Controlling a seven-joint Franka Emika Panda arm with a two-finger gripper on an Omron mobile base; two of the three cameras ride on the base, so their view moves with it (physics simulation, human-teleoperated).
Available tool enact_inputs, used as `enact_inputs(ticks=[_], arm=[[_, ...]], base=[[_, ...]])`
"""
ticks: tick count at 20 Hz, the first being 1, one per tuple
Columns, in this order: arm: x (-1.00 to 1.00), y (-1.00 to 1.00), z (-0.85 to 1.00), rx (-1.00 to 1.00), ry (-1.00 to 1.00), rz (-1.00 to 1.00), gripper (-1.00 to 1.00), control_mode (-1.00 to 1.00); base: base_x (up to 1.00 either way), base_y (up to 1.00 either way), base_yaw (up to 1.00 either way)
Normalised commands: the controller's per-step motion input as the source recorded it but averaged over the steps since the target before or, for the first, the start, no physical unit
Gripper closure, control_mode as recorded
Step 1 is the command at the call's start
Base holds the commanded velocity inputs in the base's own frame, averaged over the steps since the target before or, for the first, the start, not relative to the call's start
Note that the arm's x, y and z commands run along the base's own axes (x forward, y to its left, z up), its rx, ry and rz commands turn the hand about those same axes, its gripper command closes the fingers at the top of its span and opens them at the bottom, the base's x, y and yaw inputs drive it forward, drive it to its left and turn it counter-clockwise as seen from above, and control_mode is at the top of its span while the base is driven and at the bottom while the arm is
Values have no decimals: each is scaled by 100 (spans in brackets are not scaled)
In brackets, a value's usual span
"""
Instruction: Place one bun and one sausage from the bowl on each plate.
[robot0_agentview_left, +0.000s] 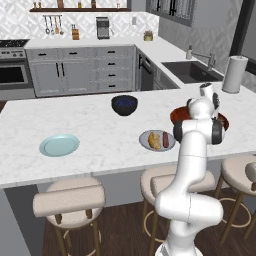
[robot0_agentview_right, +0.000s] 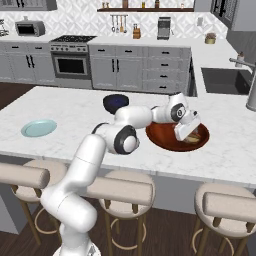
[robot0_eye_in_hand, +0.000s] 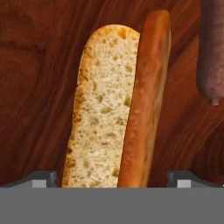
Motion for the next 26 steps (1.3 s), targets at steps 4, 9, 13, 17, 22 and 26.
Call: enact_inputs(ticks=[4, 9, 13, 17, 22, 26], arm=[[3, 0, -5, 0, 9, 5, -100, -100], [3, 0, -1, 0, 6, 3, 100, -100], [0, 0, 0, 0, 0, 0, 100, -100], [0, 7, 7, -2, 0, 0, 100, -100], [-26, 14, 46, -3, -4, 0, 100, -100], [-45, 43, 53, -2, -3, -5, 100, -100]], base=[[0, 0, 0], [0, 0, 0], [0, 0, 0], [0, 0, 0], [0, 0, 0], [0, 0, 0]])
